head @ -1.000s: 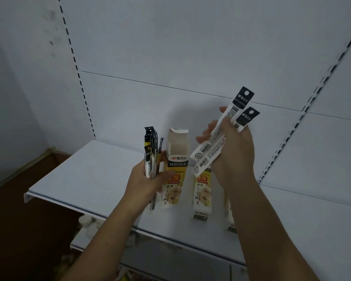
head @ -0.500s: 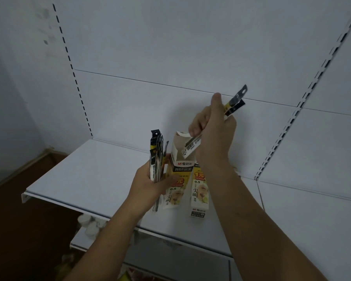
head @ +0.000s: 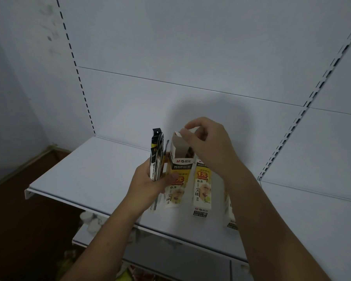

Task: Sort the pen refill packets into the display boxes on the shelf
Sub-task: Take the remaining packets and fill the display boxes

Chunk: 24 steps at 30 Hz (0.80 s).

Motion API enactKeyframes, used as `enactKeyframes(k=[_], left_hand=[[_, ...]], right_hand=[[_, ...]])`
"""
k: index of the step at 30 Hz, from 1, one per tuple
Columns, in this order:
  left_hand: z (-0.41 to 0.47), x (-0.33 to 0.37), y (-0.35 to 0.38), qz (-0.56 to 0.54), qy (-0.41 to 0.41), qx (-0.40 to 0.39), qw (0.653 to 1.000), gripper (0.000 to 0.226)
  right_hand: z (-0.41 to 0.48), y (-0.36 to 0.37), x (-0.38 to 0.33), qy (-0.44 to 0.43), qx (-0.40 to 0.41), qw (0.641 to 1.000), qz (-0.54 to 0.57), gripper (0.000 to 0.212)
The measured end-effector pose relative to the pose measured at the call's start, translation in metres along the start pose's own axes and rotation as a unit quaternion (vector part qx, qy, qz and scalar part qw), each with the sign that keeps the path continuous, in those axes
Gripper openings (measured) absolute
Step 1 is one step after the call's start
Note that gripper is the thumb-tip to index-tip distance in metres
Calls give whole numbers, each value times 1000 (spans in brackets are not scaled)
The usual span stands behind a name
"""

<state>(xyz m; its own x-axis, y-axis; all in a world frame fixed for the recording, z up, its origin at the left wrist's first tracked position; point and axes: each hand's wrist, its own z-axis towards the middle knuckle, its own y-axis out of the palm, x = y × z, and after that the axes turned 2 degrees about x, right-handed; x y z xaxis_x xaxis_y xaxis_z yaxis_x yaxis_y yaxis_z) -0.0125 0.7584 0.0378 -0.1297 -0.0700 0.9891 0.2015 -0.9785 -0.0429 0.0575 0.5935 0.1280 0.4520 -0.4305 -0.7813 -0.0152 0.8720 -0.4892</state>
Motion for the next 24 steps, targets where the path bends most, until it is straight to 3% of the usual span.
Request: enactKeyframes(k=[13, 18, 24], left_hand=[[4, -1, -4, 21, 22, 21, 999, 45], [5, 0, -10, 21, 49, 37, 998, 45], [1, 0, -15, -1, 46, 38, 998, 57]], right_hand=[[-28, 9, 12, -62, 31, 997, -27, 23], [-37, 14, 13, -120, 66, 990, -37, 13], [-46, 17, 13, -185, 48, 980, -49, 12]])
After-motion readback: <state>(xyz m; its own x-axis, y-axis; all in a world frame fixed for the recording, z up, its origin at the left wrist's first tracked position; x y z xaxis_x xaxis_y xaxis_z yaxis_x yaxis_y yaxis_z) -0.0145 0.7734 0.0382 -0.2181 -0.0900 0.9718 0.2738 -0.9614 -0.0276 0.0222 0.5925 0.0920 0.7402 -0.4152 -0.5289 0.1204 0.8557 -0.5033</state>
